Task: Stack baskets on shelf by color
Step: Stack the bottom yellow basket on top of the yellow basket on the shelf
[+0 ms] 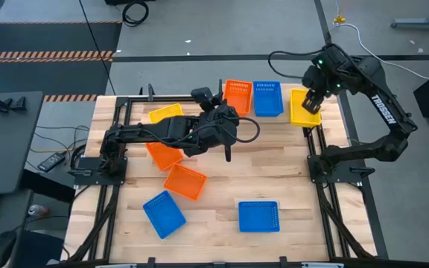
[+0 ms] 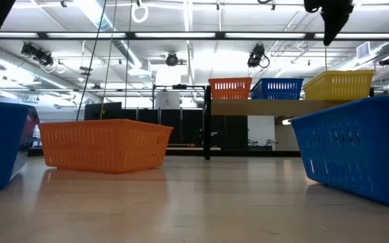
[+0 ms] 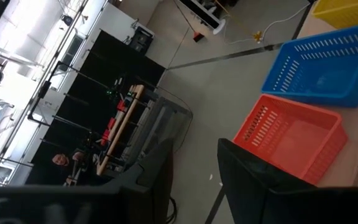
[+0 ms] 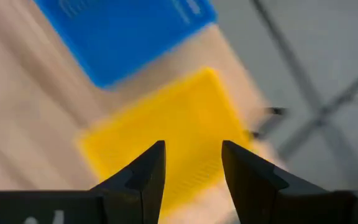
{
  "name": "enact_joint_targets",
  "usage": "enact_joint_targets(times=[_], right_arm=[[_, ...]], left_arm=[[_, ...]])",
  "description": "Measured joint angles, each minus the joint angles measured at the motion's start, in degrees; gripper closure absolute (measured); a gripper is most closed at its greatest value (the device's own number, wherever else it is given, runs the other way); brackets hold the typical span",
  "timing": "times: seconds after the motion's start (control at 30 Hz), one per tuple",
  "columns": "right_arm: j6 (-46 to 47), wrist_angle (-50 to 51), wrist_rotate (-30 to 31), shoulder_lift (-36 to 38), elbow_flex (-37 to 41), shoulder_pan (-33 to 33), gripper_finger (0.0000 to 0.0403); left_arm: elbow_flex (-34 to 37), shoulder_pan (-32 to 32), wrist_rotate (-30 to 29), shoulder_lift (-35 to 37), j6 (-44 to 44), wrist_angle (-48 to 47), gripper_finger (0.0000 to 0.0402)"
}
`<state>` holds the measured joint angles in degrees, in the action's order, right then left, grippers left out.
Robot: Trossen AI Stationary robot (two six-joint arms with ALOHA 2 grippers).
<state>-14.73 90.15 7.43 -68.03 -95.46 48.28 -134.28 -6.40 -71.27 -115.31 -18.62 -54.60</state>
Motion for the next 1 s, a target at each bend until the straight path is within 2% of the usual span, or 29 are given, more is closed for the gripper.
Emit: enact_joint_targets(times=[0.13,0.23,0.33,0.47,0.53,0.57,0.67,0.8,1.0], right_arm=[[14.01,0.04,-15.41,2.06,0.83,-1.12,0.0239],[21.94,-0.07,-18.10,2.02,0.79,-2.28,0.0241],[30.36,-0.21,-20.03,1.66,0.88,-3.30,0.0242],[35.93,-0.19,-23.02,1.50,2.65,-5.80,0.0247],[36.19,-0.25,-22.92,1.49,5.16,-7.51,0.0250],[36.20,-0.20,-22.95,1.66,6.87,-8.20,0.0252],[36.24,-0.05,-23.44,2.18,12.54,-9.80,0.0258],[39.04,-0.09,-23.64,3.71,18.45,-12.03,0.0264],[42.96,-0.13,-21.61,7.63,21.95,-13.75,0.0279]], left_arm=[[0.00,-0.96,3.28,0.00,2.36,0.18,0.0269],[0.00,-1.43,12.70,0.00,9.59,0.21,0.0269],[0.00,-0.62,30.58,-0.03,17.99,0.24,0.0269],[2.02,2.63,62.52,-0.20,28.47,4.33,0.0269],[3.75,3.90,74.32,-0.31,31.72,6.74,0.0269],[4.81,4.34,78.23,-0.31,32.40,8.51,0.0269],[6.47,5.18,81.90,-0.36,33.45,9.79,0.0269],[6.45,5.36,81.32,-0.26,34.88,9.50,0.0269],[6.43,4.92,80.99,-0.22,35.75,8.12,0.0269]])
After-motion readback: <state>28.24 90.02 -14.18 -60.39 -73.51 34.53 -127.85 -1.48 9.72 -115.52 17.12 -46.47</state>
